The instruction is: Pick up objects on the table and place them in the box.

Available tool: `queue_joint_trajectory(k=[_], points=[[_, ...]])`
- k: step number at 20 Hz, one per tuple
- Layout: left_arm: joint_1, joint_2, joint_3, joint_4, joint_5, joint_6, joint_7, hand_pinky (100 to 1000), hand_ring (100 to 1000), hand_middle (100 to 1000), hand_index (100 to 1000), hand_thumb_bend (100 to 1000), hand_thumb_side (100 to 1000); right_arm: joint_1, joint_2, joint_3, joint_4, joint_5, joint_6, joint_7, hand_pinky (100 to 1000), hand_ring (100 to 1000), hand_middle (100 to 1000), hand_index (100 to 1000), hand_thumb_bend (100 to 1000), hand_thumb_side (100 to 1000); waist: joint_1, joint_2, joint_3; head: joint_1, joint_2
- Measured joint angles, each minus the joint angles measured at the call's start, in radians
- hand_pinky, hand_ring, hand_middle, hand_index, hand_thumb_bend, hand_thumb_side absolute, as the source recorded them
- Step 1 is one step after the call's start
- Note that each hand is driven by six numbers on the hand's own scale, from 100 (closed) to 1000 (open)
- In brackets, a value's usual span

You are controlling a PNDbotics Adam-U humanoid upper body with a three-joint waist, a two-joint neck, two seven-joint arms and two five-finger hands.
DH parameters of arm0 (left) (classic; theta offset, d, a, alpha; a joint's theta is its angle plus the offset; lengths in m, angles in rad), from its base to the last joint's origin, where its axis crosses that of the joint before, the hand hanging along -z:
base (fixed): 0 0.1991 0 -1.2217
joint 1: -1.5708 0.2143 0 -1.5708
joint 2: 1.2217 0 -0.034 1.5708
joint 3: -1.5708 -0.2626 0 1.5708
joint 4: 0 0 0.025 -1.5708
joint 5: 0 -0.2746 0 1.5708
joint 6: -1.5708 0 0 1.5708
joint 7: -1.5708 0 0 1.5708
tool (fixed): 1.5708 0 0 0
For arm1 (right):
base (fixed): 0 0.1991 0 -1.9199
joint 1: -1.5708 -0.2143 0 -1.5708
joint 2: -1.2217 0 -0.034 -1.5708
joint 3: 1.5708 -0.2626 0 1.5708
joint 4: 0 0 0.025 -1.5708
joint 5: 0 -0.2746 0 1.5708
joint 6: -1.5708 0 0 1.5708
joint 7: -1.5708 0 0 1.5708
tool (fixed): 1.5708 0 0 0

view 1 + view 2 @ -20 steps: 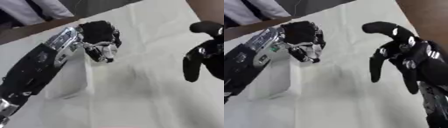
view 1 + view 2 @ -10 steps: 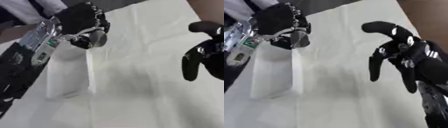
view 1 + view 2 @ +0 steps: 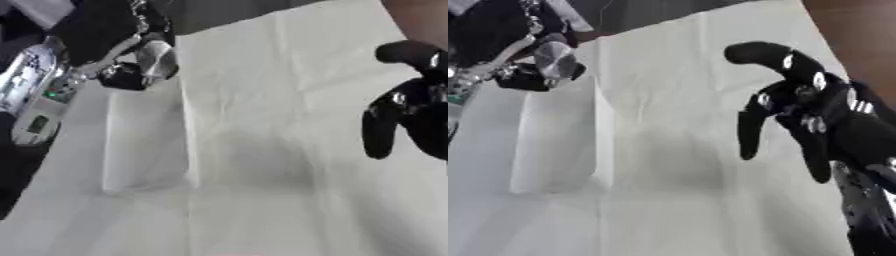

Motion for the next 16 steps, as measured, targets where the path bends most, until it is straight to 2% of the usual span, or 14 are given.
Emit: queue_joint_trajectory(k=[6, 7, 8, 9, 16], points=[[0.03, 0.003, 0.011, -0.002, 0.002, 0.009, -0.003, 100, 100, 103, 199, 194, 100, 0.0, 0.006, 0.0, 0.0, 0.0, -0.004, -0.004, 388, 483, 952, 240, 100, 890, -0.009, 0.0, 0.006, 0.0, 0.0], [0.03, 0.003, 0.01, -0.002, 0.006, 0.006, -0.005, 100, 100, 120, 223, 125, 100, 0.0, 0.006, 0.0, 0.0, 0.0, -0.004, -0.004, 388, 483, 952, 236, 100, 889, -0.01, 0.0, 0.006, 0.0, 0.0], [0.032, 0.003, 0.004, -0.001, 0.014, 0.001, -0.008, 100, 100, 120, 223, 125, 100, -0.001, 0.006, 0.0, 0.0, 0.0, -0.004, -0.004, 388, 483, 952, 236, 100, 889, -0.011, 0.0, 0.006, 0.001, 0.0], [0.034, 0.003, -0.003, 0.002, 0.023, -0.007, -0.012, 100, 117, 146, 247, 119, 100, -0.001, 0.006, 0.0, 0.0, 0.0, -0.005, -0.005, 388, 483, 951, 236, 100, 890, -0.011, 0.0, 0.006, 0.001, 0.0], [0.039, 0.003, -0.074, 0.03, 0.095, -0.086, -0.058, 100, 128, 159, 263, 103, 100, -0.002, 0.006, 0.0, 0.0, -0.001, -0.008, -0.008, 389, 484, 950, 235, 100, 886, -0.012, 0.004, 0.0, 0.001, 0.0]])
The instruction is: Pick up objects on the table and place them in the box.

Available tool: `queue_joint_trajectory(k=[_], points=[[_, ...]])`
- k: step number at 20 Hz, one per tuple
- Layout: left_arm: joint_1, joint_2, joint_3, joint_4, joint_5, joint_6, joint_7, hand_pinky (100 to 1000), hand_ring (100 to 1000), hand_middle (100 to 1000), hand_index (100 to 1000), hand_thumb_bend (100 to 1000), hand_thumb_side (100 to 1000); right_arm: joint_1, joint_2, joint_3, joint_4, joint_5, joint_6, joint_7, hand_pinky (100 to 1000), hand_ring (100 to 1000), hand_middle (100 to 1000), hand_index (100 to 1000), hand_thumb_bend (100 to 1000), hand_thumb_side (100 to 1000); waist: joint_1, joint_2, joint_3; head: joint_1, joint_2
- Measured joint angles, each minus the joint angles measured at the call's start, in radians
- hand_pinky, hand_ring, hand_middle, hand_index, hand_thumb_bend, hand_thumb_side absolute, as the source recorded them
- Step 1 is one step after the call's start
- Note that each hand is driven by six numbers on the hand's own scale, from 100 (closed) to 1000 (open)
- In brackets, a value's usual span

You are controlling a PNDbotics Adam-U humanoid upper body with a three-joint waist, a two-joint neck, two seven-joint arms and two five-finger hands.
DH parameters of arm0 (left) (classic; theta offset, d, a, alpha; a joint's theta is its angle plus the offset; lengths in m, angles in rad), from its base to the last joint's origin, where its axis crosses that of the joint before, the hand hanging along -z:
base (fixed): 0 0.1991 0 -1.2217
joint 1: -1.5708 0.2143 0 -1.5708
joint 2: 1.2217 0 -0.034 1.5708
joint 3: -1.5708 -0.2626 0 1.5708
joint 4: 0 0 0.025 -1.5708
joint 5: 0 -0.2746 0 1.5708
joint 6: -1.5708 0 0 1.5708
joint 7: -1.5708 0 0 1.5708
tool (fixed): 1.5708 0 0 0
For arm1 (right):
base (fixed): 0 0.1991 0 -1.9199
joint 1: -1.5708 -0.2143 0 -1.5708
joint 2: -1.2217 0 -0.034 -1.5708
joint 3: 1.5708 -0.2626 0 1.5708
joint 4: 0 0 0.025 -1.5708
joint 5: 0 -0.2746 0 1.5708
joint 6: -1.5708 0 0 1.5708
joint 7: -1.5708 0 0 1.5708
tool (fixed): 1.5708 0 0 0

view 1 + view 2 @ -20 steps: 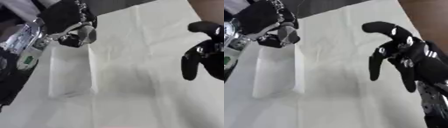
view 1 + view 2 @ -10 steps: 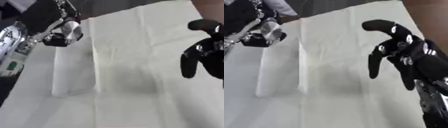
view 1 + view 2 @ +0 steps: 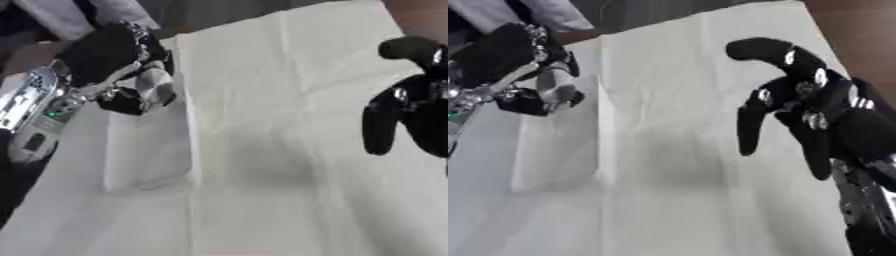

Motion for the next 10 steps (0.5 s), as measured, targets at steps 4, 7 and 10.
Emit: queue_joint_trajectory(k=[4, 7, 10], points=[[0.019, 0.011, -0.019, 0.005, 0.006, -0.023, -0.016, 100, 130, 161, 263, 122, 100, 0.0, 0.0, 0.0, 0.0, 0.0, 0.0, 0.0, 389, 485, 949, 235, 100, 891, 0.0, 0.0, 0.0, 0.0, 0.0], [0.044, 0.031, -0.027, 0.009, -0.005, -0.035, -0.019, 100, 131, 164, 263, 132, 100, 0.0, 0.0, 0.0, 0.0, 0.0, 0.0, 0.0, 390, 485, 949, 234, 100, 892, 0.0, 0.0, 0.003, 0.0, 0.0], [0.066, 0.04, -0.027, 0.015, -0.016, -0.04, -0.016, 100, 131, 164, 261, 141, 100, 0.0, -0.001, -0.003, 0.0, 0.0, -0.001, -0.001, 390, 485, 947, 235, 100, 893, 0.0, 0.0, 0.011, 0.0, 0.0]])
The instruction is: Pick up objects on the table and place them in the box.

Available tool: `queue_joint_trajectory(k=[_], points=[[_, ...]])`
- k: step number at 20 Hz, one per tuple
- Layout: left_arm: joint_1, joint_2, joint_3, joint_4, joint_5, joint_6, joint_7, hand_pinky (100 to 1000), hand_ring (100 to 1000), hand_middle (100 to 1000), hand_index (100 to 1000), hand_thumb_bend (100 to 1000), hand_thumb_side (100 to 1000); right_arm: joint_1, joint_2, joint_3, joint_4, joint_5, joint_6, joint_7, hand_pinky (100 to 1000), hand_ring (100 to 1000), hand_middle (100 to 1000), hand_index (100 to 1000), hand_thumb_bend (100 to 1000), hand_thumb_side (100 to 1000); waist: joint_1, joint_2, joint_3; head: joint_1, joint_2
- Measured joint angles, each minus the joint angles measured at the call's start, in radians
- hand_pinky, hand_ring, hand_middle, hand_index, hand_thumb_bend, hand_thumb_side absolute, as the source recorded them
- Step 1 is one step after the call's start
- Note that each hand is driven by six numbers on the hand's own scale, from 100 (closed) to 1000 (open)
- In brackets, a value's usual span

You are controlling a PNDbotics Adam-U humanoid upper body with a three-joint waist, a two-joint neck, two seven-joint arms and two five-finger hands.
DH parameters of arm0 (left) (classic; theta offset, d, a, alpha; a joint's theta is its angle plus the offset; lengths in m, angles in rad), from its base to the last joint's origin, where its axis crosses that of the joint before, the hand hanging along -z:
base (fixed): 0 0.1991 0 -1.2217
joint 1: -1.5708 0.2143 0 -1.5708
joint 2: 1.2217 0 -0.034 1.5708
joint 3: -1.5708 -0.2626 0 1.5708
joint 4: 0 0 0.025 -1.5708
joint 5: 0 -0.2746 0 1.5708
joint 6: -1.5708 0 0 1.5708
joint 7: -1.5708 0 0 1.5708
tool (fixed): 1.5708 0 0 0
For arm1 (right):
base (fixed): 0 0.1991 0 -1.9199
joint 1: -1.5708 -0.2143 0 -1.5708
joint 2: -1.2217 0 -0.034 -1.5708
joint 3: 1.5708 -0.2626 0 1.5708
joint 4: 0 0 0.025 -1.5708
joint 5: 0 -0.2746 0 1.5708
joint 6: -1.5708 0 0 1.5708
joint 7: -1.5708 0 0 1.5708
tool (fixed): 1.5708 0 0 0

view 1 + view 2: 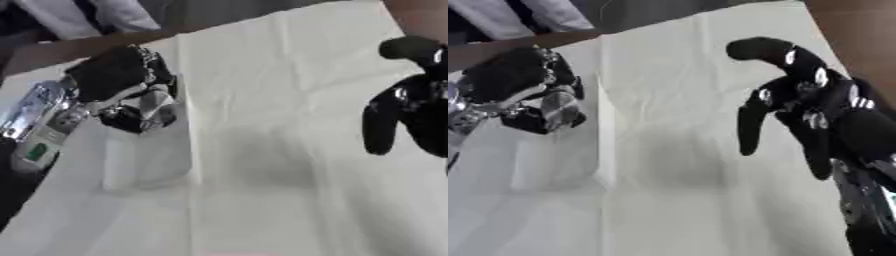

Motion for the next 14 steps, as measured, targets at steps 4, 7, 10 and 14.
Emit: queue_joint_trajectory(k=[4, 7, 10, 14], points=[[0.019, 0.016, 0.0, 0.003, -0.013, -0.002, 0.006, 100, 131, 164, 262, 153, 100, 0.0, 0.0, -0.003, 0.0, 0.0, -0.002, -0.002, 391, 486, 945, 241, 100, 894, -0.002, 0.0, 0.008, 0.0, 0.0], [0.027, 0.023, 0.0, 0.006, -0.028, -0.002, 0.009, 100, 139, 174, 300, 190, 100, 0.0, 0.0, -0.003, 0.0, 0.0, -0.004, -0.004, 391, 486, 944, 243, 100, 894, -0.007, -0.001, 0.013, 0.0, 0.0], [0.031, 0.024, 0.0, 0.008, -0.032, -0.01, 0.008, 300, 477, 527, 589, 410, 508, 0.0, 0.0, -0.003, 0.0, 0.0, -0.004, -0.004, 392, 486, 942, 244, 100, 895, -0.008, -0.001, 0.013, 0.0, 0.0], [0.031, 0.024, -0.008, 0.009, -0.017, -0.06, -0.014, 551, 703, 763, 837, 699, 887, 0.0, 0.0, -0.003, 0.0, -0.001, -0.005, -0.005, 392, 487, 942, 246, 100, 895, -0.01, -0.005, 0.013, 0.0, 0.0]])
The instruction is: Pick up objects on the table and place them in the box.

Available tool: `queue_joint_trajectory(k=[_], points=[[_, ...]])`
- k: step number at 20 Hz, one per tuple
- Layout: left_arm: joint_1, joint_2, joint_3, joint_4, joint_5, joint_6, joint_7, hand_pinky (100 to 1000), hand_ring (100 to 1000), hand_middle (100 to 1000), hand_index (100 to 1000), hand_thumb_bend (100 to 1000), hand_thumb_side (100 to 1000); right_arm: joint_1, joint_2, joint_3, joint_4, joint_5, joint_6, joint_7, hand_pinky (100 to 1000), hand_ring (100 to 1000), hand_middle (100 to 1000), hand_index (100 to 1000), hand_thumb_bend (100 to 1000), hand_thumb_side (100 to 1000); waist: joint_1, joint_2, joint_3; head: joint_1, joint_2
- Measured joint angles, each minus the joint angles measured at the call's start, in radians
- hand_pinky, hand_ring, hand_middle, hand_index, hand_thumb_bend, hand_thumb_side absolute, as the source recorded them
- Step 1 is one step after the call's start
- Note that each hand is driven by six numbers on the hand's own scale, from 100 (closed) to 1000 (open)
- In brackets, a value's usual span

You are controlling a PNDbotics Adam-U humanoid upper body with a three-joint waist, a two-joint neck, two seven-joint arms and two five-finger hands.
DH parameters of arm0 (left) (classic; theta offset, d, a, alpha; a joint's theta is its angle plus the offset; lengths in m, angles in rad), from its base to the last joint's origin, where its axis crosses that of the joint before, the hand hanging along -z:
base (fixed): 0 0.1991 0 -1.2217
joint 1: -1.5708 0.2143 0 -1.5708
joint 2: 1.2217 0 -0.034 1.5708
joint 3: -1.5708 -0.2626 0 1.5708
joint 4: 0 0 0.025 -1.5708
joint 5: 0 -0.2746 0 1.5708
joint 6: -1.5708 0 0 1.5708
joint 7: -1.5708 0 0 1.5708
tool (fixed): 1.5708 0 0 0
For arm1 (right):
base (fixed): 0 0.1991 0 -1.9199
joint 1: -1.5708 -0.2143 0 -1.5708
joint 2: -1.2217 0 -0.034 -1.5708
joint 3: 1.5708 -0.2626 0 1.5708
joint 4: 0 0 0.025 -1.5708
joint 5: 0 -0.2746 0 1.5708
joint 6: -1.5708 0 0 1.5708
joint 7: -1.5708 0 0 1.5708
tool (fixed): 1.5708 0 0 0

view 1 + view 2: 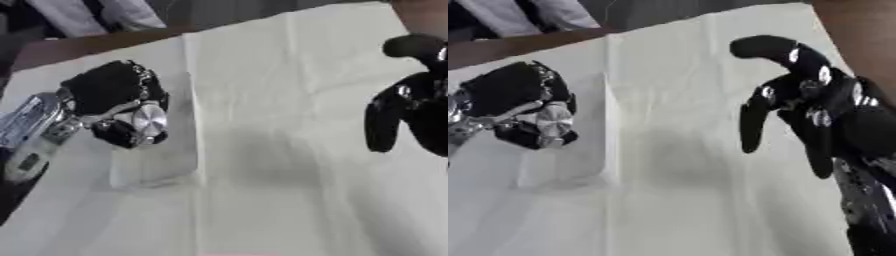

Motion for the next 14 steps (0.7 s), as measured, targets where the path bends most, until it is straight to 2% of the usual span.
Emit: queue_joint_trajectory(k=[2, 5, 11, 14], points=[[-0.001, 0.001, 0.0, 0.002, 0.018, -0.025, -0.015, 587, 730, 771, 874, 784, 921, 0.0, 0.0, 0.0, 0.0, 0.0, 0.0, 0.0, 392, 486, 943, 244, 100, 894, 0.0, -0.002, 0.0, 0.0, 0.0], [-0.001, 0.003, 0.001, 0.007, 0.041, -0.049, -0.034, 618, 751, 784, 898, 836, 938, 0.0, 0.0, 0.0, 0.0, 0.0, 0.0, 0.0, 392, 486, 944, 241, 100, 894, 0.0, -0.002, 0.0, 0.0, 0.0], [-0.001, 0.004, 0.011, 0.012, 0.067, -0.065, -0.051, 611, 738, 777, 893, 840, 941, 0.0, 0.0, 0.0, 0.001, 0.0, 0.0, 0.0, 392, 486, 945, 238, 100, 893, 0.0, -0.002, 0.001, 0.0, 0.0], [-0.001, 0.004, 0.033, 0.006, 0.076, -0.058, -0.034, 566, 705, 751, 867, 827, 897, 0.001, 0.0, -0.001, 0.001, 0.0, 0.001, 0.001, 392, 486, 947, 235, 100, 893, 0.0, -0.003, 0.007, 0.0, 0.0]])
